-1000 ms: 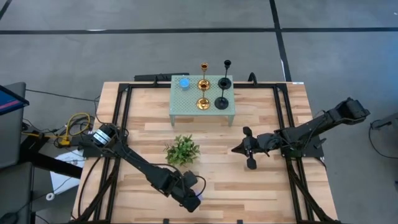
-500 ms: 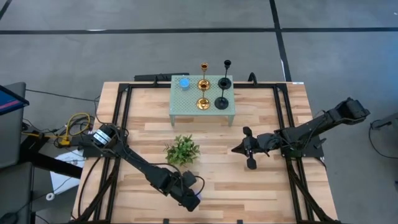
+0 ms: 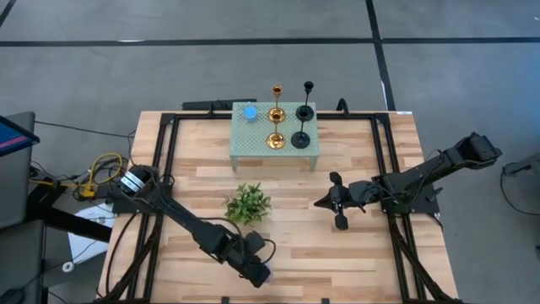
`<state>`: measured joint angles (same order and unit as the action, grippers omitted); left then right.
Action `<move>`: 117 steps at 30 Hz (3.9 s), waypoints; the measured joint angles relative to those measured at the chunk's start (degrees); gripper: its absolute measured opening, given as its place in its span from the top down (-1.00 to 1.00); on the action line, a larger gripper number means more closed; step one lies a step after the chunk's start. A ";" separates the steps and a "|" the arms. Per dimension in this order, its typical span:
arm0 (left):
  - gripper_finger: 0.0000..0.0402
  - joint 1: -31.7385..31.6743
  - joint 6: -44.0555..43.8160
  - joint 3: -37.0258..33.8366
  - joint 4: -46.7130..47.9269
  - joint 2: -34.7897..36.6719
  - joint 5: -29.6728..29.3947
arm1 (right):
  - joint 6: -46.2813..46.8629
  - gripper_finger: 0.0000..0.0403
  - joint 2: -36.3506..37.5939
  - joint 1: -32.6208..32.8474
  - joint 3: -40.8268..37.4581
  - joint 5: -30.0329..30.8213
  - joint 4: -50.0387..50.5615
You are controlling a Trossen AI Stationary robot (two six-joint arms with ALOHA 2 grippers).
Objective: Pick & Place candle stick holders
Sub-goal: Put the violet candle on the shelf, then return to Home Position
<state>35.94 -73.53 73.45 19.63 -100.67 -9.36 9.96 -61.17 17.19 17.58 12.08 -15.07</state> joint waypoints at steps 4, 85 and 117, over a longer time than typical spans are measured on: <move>0.98 0.00 -0.39 0.00 3.04 2.45 0.12 | 0.02 1.00 0.00 0.00 0.00 0.00 0.09; 0.85 -56.57 44.77 13.60 34.70 18.27 -3.67 | -1.36 1.00 -0.02 -0.72 0.02 4.48 1.36; 0.98 -31.46 68.95 13.70 26.19 31.02 -5.15 | -1.54 1.00 1.45 -0.74 0.02 2.31 -0.16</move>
<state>4.48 -4.58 87.15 45.82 -69.65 -14.51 8.42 -59.71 16.45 17.61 14.38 -15.23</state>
